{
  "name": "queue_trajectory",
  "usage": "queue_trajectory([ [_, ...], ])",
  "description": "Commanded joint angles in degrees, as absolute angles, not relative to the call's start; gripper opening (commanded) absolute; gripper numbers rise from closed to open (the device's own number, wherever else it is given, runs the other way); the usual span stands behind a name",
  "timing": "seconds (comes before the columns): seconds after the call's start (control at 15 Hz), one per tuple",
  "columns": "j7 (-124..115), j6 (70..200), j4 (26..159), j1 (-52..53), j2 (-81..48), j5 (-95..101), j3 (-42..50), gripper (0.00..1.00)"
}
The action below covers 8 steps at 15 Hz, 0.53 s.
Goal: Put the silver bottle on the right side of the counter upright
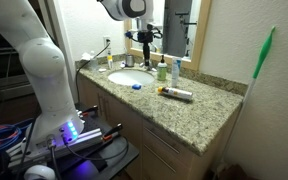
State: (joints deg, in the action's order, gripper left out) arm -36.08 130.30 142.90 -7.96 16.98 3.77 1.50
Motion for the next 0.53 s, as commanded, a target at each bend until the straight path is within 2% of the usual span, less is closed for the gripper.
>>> queue_trajectory([
  [0.0, -42.28, 139.73, 147.07, -12.35, 16.00, 4.78, 2.74, 1.00],
  [0.33, -41.27, 138.41, 146.16, -12.13, 15.56, 4.20, 2.92, 1.00],
  [0.47, -50.51, 148.53, 148.47, -14.87, 13.30, 8.72, 1.65, 1.00],
])
